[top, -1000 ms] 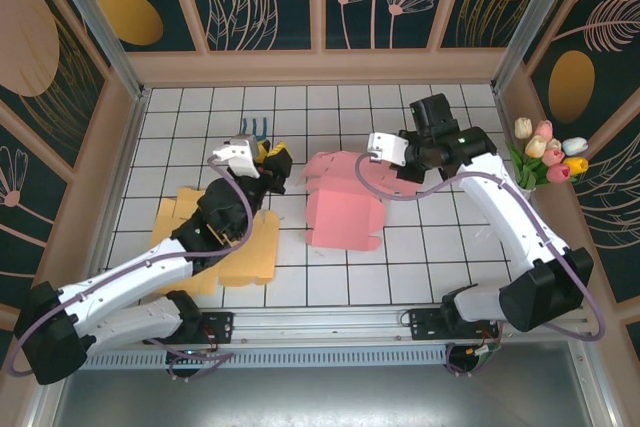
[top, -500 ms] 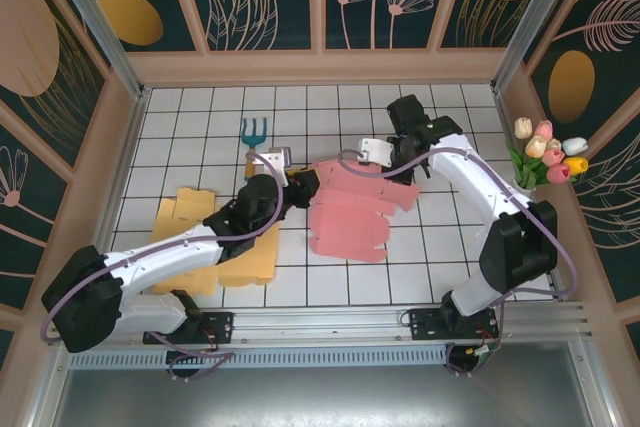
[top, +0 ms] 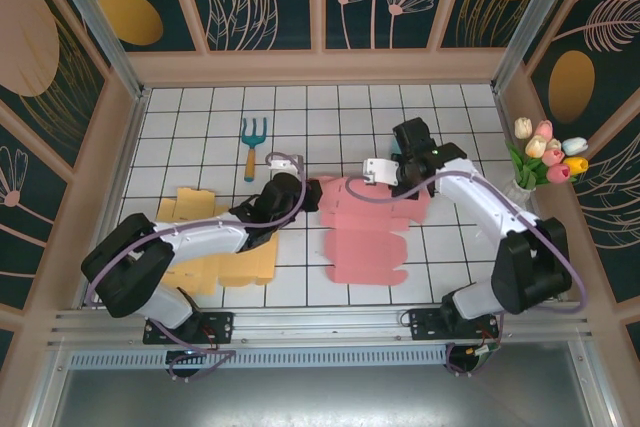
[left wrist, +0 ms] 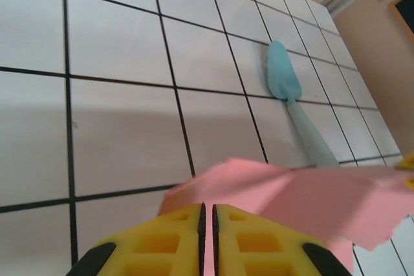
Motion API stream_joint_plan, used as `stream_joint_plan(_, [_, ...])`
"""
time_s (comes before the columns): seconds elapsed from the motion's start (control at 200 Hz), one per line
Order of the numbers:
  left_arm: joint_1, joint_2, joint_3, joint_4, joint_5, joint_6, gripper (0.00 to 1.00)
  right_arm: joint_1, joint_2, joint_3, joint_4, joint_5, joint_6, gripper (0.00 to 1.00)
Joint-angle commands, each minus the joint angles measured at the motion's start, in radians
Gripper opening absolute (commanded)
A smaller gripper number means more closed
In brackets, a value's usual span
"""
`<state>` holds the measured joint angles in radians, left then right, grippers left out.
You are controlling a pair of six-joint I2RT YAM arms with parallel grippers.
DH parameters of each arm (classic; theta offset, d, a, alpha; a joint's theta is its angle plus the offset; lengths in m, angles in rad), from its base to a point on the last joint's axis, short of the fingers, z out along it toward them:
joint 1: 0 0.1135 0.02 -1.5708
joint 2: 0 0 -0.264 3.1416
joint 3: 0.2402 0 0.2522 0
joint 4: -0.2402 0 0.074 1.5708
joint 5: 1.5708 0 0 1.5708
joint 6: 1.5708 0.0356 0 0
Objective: Fold the paper box
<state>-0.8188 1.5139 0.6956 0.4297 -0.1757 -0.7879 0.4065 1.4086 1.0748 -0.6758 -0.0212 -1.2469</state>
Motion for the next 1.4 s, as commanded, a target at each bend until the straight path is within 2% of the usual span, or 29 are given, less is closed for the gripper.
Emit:
stream_joint_plan(0.0, [0.024, 0.012, 0.014, 0.059, 0.004, -0.026, 0.14, -0.010, -0.060, -0.029, 0.086, 0.023, -0.069, 0.00])
stream_joint_plan(0.165, [0.021, 0.053, 0.047, 0.102, 0.116, -0.042, 0.11, -0.001, -0.069, -0.029, 0.099, 0.022, -0.048, 0.00])
stream_joint_plan(0.27, [0.007, 0.068, 0.079, 0.093, 0.137, -0.034, 0.09, 0.004, -0.069, -0.035, 0.111, 0.032, -0.034, 0.00])
stream_joint_plan(0.5, [-0.039, 0.101, 0.162, 0.014, 0.070, 0.011, 0.10, 0.011, -0.063, -0.033, 0.127, 0.064, -0.008, 0.00])
stream_joint_plan(0.731, [-0.047, 0.176, 0.222, -0.020, 0.063, 0.022, 0.09, 0.025, -0.058, -0.049, 0.152, 0.071, 0.010, 0.00])
stream_joint_plan(0.901, [-0.046, 0.152, 0.164, -0.025, -0.013, 0.021, 0.11, 0.026, -0.077, -0.092, 0.213, 0.107, -0.006, 0.00])
stream_joint_plan(1.071, [-0.045, 0.173, 0.128, -0.014, -0.010, 0.012, 0.22, 0.028, -0.092, -0.117, 0.237, 0.116, -0.008, 0.00])
stream_joint_plan(1.301, [-0.040, 0.194, 0.098, 0.002, -0.041, -0.033, 0.22, 0.027, -0.121, -0.148, 0.265, 0.127, -0.017, 0.00])
stream_joint_plan(1.391, [-0.040, 0.193, 0.091, 0.001, -0.042, -0.047, 0.25, 0.027, -0.119, -0.143, 0.266, 0.130, -0.012, 0.00])
